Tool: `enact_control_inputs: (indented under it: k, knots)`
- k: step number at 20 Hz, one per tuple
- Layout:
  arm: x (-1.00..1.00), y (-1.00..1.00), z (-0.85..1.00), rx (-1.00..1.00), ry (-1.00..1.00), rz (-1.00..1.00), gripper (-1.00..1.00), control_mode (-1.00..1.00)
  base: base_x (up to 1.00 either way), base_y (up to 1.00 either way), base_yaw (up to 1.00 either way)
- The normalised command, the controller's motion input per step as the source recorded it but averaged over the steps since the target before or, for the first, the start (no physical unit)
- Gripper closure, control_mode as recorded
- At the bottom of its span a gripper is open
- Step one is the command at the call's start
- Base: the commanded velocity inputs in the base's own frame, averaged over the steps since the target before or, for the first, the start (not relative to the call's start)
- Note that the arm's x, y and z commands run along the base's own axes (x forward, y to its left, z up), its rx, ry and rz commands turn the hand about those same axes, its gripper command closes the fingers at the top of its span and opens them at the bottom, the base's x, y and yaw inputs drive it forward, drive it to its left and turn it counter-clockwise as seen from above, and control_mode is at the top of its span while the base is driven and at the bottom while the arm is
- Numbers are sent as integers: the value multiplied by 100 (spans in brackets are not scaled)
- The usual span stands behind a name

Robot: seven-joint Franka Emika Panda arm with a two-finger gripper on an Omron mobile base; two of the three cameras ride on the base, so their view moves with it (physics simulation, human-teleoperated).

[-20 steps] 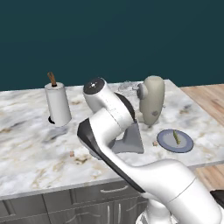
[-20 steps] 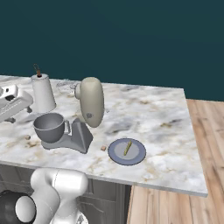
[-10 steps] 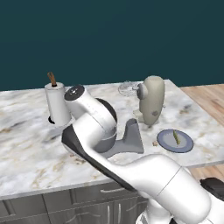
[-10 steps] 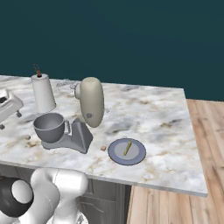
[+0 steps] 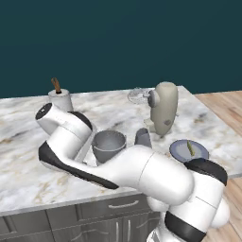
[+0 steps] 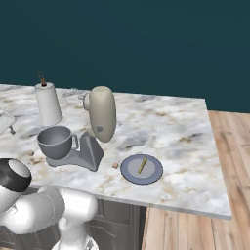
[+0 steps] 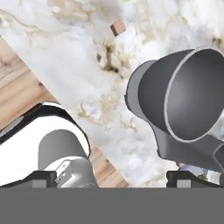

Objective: Add butter and sugar cubes to the stand mixer bowl and then turn on the stand mixer to begin making frosting.

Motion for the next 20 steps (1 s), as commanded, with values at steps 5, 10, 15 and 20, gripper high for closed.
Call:
enact_control_inputs:
  k: [5,10,15,20]
  knots:
    - [38,44,-32,-28,28,8,-100,-100,0,0,0]
    - [43,27,-34,-32,26,5,-100,-100,0,0,0]
    - [37,22,-27,-30,27,6,-100,-100,0,0,0]
    - [29,29,-21,-27,27,7,-100,-100,0,0,0]
